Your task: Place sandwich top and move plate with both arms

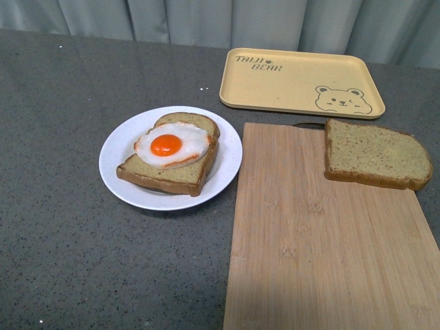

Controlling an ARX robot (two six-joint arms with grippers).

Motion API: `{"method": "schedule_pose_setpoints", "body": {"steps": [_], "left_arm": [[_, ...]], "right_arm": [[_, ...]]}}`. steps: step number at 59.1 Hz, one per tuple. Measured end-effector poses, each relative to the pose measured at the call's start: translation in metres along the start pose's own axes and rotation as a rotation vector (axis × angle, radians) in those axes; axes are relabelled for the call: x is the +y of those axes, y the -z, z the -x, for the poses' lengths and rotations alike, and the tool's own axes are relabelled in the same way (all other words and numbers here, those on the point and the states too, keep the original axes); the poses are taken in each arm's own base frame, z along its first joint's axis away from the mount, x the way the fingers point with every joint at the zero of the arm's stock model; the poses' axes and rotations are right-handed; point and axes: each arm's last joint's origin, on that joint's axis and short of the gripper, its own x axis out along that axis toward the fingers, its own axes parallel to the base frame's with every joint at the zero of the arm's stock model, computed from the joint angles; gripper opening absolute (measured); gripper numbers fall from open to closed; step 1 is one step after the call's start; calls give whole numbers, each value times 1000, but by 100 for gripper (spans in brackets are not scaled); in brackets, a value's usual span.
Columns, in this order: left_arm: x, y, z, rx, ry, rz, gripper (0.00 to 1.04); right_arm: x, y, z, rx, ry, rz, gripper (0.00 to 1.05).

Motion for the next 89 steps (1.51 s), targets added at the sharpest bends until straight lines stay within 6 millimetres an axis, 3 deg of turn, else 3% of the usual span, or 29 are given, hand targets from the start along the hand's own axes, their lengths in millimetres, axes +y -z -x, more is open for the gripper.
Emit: {"method": "schedule_pose_setpoints", "body": {"steps": [15, 32, 39, 57, 66, 75, 82, 89], "left_arm": [[0, 0, 0, 0, 0, 0, 98], [0, 0, 0, 0, 0, 0, 98], [0, 0, 0, 0, 0, 0, 98], [0, 0, 0, 0, 0, 0, 98], [0, 0, 0, 0, 0, 0, 98], [0, 0, 0, 0, 0, 0, 98], [0, 0, 0, 0, 0, 0, 98], [0, 0, 0, 0, 0, 0, 98]], "right_arm": [[-4, -6, -51, 147, -124, -137, 95], [2, -8, -95, 267, -150, -168, 95], [6, -12, -108, 272, -163, -168, 73], [10, -16, -111, 280, -159, -186, 31], [13, -21, -104, 262, -165, -197, 10], [25, -28, -87, 209, -246, -212, 3], [50, -40, -67, 139, -411, -210, 3], [102, -52, -55, 127, -659, -142, 3]]}}
